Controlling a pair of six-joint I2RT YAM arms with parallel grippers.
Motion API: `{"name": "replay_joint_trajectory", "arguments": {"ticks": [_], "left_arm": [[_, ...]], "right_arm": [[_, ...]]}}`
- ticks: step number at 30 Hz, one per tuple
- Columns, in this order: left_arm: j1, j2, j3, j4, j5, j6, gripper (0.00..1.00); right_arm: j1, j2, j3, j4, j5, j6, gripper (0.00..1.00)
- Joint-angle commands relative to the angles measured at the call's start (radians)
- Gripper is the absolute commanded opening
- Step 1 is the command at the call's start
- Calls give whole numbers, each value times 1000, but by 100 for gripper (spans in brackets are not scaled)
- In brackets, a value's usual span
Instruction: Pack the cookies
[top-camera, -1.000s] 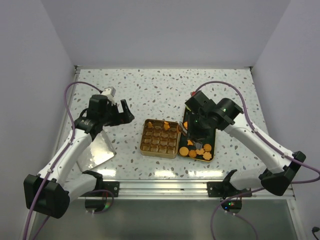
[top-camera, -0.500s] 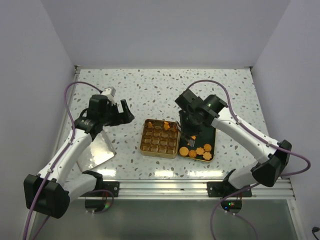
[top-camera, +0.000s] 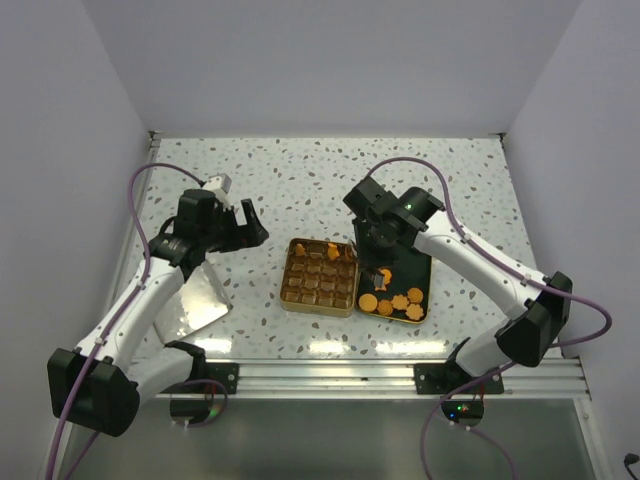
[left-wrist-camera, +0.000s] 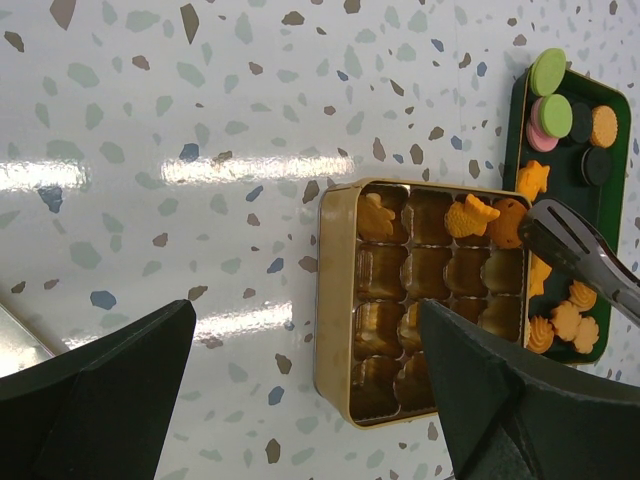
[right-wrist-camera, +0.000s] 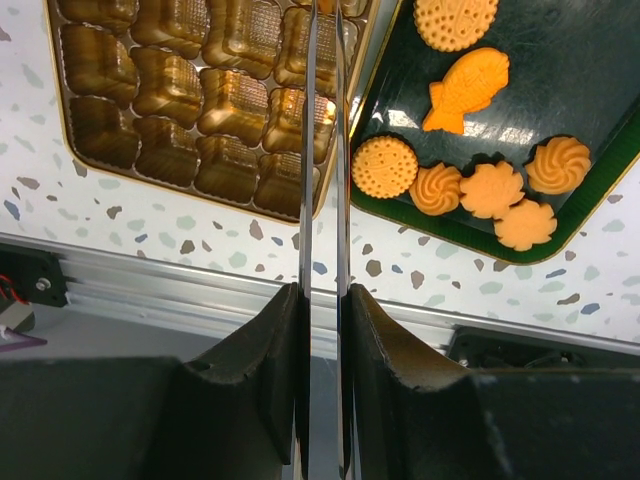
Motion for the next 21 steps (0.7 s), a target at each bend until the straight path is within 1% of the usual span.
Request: {"name": "replay_joint_trajectory", "arguments": {"ticks": [1,6,12,13,21], "left_arm": [[-5,6,37,55,-8,-3,100],[-5,8,34,57,-8,-6,100],[-5,8,35,57,-9,-10,100],[-5,6,35,58,-9,-9,100],[-5,0,34,57,-8,-15,100]], "right_arm": [[-1,-1,12,25,34,-21,6],[-1,-9,7,23,36,-23,16],[1,-10,26,3,51,-31,26],[1,-10,29,0,54,-31,29],[-1,-27,49,-27,72,-32,40]]}}
